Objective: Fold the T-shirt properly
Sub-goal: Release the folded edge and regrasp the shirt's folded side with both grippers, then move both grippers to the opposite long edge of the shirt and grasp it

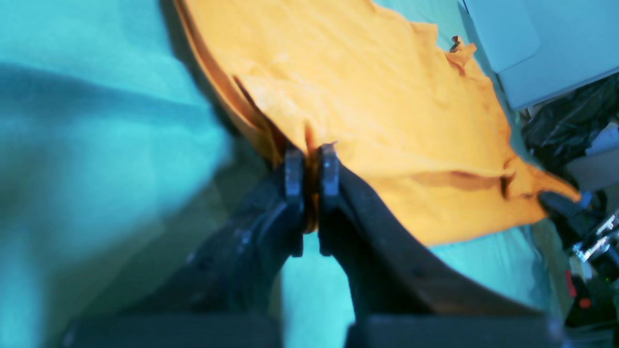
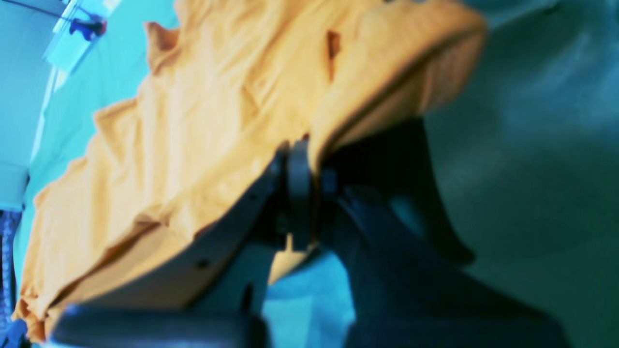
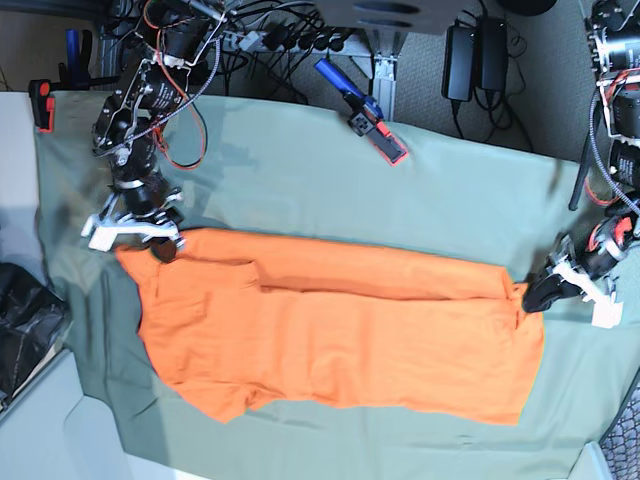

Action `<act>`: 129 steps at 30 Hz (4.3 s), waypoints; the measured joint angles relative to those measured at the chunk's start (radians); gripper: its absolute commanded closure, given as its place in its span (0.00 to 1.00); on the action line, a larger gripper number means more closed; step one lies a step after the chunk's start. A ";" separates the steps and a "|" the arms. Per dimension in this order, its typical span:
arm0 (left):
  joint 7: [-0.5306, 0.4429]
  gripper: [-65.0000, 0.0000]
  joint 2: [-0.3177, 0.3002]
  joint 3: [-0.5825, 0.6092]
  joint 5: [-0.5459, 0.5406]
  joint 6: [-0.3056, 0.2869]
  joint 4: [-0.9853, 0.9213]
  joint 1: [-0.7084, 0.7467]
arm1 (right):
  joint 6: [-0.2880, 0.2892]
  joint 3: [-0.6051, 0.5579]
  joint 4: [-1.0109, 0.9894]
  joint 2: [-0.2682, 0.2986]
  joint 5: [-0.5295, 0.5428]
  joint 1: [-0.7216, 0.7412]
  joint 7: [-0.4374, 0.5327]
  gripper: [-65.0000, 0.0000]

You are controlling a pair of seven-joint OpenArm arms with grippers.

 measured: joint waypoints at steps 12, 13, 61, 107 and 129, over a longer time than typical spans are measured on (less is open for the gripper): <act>0.065 1.00 -0.066 0.002 -0.086 0.000 0.237 0.166 | 0.010 -0.001 0.161 0.045 0.077 -0.161 -0.050 1.00; 0.065 1.00 -0.070 -0.001 -0.088 0.000 0.267 0.184 | 0.010 -0.002 0.174 0.046 0.082 -0.180 -0.050 1.00; 0.107 1.00 -0.131 -0.237 -0.134 0.000 0.544 0.499 | 0.013 0.039 0.463 0.113 0.137 -0.531 -0.101 1.00; -0.043 0.49 -0.179 -0.101 0.113 0.001 0.529 0.235 | 0.018 0.093 0.452 0.108 -0.012 -0.262 -0.082 0.36; -0.062 0.49 -0.177 0.106 0.234 0.001 0.402 0.152 | 0.029 -0.356 -0.422 0.312 -0.235 0.328 0.044 0.36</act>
